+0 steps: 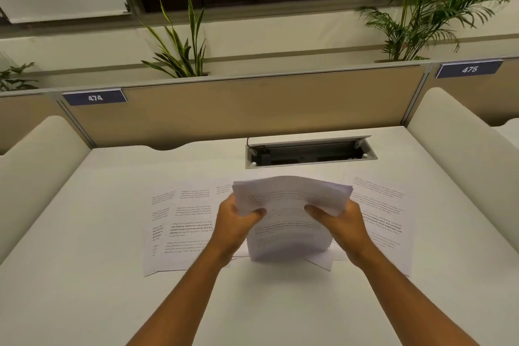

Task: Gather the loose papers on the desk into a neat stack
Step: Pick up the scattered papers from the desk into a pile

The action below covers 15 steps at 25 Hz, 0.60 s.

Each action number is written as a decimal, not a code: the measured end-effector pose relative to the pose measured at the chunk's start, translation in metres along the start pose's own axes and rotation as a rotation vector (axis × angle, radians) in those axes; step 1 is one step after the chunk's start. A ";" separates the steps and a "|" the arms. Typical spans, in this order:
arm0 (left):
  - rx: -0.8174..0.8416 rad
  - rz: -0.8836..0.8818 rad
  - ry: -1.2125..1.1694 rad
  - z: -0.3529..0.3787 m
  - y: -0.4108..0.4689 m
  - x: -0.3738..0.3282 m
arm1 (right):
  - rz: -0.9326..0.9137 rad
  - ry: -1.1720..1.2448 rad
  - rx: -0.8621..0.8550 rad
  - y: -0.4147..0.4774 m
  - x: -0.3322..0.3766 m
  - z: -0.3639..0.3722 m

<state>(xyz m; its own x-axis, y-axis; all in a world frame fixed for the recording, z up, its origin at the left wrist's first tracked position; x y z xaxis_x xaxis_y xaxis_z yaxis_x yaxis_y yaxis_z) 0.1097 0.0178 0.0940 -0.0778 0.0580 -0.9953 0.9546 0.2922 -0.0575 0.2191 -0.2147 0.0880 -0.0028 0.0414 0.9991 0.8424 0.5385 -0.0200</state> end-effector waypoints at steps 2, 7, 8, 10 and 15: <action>0.059 -0.054 0.046 0.014 -0.004 0.022 | 0.035 0.005 0.001 -0.005 -0.014 0.003; 0.048 -0.051 0.019 0.029 -0.007 0.033 | 0.039 -0.027 -0.030 -0.003 -0.022 0.000; 0.053 -0.048 0.020 0.030 -0.005 0.036 | 0.045 -0.034 -0.031 -0.002 -0.024 0.000; 0.102 -0.074 0.036 0.038 -0.004 0.044 | 0.091 -0.061 -0.045 -0.002 -0.034 -0.002; 0.015 -0.084 0.051 0.025 -0.006 0.061 | 0.152 -0.059 -0.012 -0.001 -0.044 -0.014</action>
<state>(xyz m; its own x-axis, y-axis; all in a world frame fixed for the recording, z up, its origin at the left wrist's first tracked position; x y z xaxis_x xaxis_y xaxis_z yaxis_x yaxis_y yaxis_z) 0.1067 -0.0039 0.0313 -0.1718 0.0826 -0.9817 0.9482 0.2840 -0.1420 0.2261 -0.2292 0.0450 0.0944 0.1712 0.9807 0.8419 0.5120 -0.1704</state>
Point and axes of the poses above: each hand's wrist, its own y-axis towards the middle knuckle, its own z-axis out of the palm, x = y × z, the point moved 9 cm from there along y, towards the middle knuckle, and after that the axes turned 11 degrees about x, right-handed, at the moved point
